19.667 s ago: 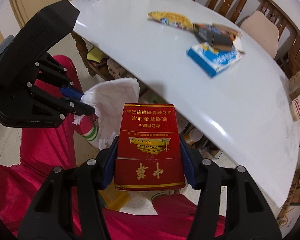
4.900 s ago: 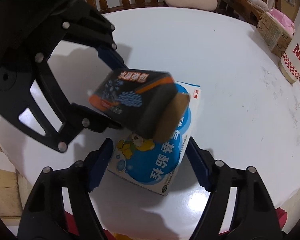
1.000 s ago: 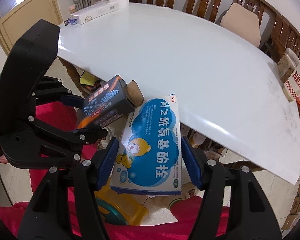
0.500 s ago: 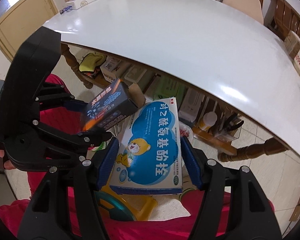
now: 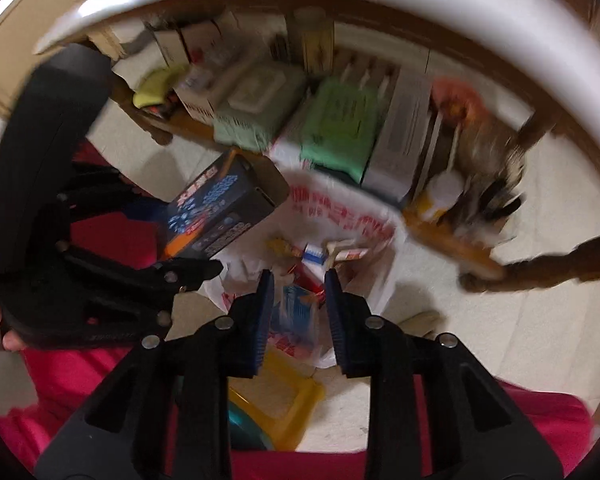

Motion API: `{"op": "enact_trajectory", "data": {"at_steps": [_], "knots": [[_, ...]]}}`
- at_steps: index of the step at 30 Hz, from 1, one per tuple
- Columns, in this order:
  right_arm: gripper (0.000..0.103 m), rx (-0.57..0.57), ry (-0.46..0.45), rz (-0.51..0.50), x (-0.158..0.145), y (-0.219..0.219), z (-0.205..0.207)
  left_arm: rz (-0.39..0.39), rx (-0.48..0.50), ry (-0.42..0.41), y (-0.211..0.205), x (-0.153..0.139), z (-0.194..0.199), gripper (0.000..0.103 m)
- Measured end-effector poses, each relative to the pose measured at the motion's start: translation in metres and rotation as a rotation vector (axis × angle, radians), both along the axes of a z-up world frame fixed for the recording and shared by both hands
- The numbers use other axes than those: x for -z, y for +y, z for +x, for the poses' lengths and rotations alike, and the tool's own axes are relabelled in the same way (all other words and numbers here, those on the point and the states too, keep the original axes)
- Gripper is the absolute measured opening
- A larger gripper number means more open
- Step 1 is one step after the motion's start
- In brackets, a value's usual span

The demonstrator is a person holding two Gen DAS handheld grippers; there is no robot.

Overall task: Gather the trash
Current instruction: 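Carry both boxes down past the table edge over the white trash bag, then open the right tool and the left tool, dropping both boxes into the bag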

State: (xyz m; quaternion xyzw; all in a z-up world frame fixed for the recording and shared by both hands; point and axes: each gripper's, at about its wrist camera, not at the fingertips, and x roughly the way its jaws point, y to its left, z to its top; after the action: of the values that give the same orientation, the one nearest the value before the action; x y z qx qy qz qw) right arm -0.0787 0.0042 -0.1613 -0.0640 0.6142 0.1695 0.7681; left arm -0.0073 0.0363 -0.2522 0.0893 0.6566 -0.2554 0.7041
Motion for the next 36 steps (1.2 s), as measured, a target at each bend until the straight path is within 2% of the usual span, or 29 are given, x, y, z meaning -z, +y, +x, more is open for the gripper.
{"op": "enact_trajectory", "data": {"at_steps": [5, 9, 16, 18, 21, 26, 30, 35, 36], "knots": [[0.027, 0.075, 0.077, 0.003, 0.056, -0.015, 0.019, 0.068, -0.038, 0.079, 0.000, 0.053, 0.011, 0.052], [0.027, 0.080, 0.095, -0.013, 0.071, -0.019, 0.022, 0.079, -0.035, 0.134, -0.001, 0.071, 0.018, 0.052], [0.027, 0.088, 0.153, 0.004, 0.098, -0.021, 0.026, 0.135, 0.002, 0.162, -0.021, 0.093, 0.016, 0.053], [0.027, 0.088, 0.159, 0.002, 0.100, -0.021, 0.025, 0.138, 0.005, 0.165, -0.024, 0.093, 0.014, 0.055], [0.027, 0.091, 0.163, 0.004, 0.101, -0.022, 0.025, 0.147, -0.005, 0.168, -0.023, 0.093, 0.015, 0.066], [0.027, 0.093, 0.170, 0.003, 0.102, -0.022, 0.024, 0.145, -0.022, 0.178, -0.019, 0.094, 0.018, 0.067], [0.027, 0.092, 0.175, 0.004, 0.103, -0.021, 0.022, 0.156, -0.016, 0.157, -0.020, 0.092, 0.016, 0.072], [0.030, 0.091, 0.178, 0.002, 0.104, -0.020, 0.020, 0.163, -0.036, 0.142, -0.015, 0.088, 0.016, 0.075], [0.033, 0.092, 0.177, 0.001, 0.103, -0.020, 0.019, 0.162, -0.041, 0.142, -0.014, 0.087, 0.016, 0.076]]}}
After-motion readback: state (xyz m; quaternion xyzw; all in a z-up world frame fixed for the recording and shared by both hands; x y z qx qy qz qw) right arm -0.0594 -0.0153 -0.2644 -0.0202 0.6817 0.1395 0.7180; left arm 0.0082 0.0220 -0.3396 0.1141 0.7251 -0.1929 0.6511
